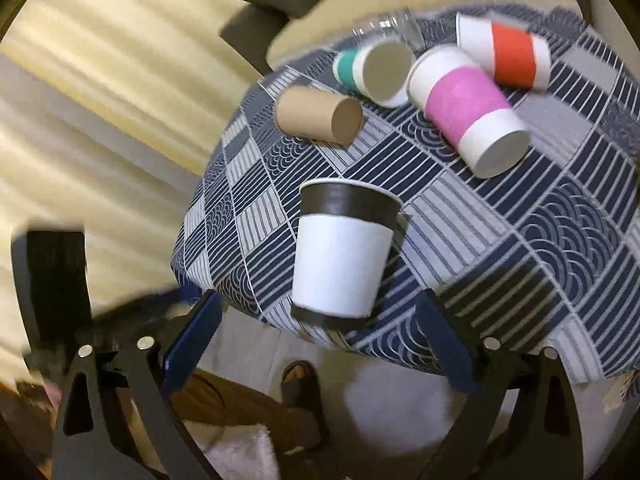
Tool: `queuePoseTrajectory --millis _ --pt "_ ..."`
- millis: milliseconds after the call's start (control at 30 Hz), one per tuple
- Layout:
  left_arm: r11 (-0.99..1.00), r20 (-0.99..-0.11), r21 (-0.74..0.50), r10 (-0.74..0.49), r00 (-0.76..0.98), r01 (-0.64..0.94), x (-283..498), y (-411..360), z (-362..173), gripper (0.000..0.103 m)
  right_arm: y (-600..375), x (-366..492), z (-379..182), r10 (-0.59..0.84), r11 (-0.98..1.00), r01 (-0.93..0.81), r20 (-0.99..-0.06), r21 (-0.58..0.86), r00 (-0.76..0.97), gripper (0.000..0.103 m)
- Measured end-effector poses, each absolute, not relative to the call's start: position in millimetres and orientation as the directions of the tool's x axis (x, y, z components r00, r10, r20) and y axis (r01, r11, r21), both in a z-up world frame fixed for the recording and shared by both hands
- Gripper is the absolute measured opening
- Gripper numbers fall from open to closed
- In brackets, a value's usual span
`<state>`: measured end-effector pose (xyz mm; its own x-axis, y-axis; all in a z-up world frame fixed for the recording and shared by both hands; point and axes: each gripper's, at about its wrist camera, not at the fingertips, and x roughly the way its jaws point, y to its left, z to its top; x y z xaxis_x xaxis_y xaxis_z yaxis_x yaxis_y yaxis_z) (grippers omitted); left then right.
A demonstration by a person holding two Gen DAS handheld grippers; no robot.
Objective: Flip cup upright
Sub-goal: 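Lift the black-and-white cup with the right gripper and rotate it upright, then lower the upright cup onto the tablecloth and open the right gripper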
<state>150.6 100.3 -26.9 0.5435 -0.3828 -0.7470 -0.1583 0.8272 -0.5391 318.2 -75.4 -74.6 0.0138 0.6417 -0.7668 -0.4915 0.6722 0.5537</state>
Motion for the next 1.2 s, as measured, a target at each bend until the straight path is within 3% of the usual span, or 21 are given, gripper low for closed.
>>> queuePoseTrajectory --millis 500,667,733,1200 --pt "0.777 -0.698 -0.619 -0.477 0.534 -0.115 133 118 -65 0.084 -15 344 -92 0.342 0.83 -0.467 -0.94 0.305 -0.007 0.084" --pt "0.774 -0.693 -0.626 -0.495 0.524 -0.097 134 116 -69 0.084 -8 350 -100 0.293 0.851 -0.454 -0.956 0.265 -0.009 0.072" --pt "0.775 -0.693 -0.626 -0.498 0.521 -0.091 135 115 -70 0.084 -7 351 -104 0.283 0.854 -0.451 -0.959 0.26 -0.019 0.067" --pt "0.769 -0.693 -0.631 -0.498 0.522 -0.104 138 122 -84 0.084 -12 344 -79 0.331 0.83 -0.504 -0.938 0.24 0.098 0.065"
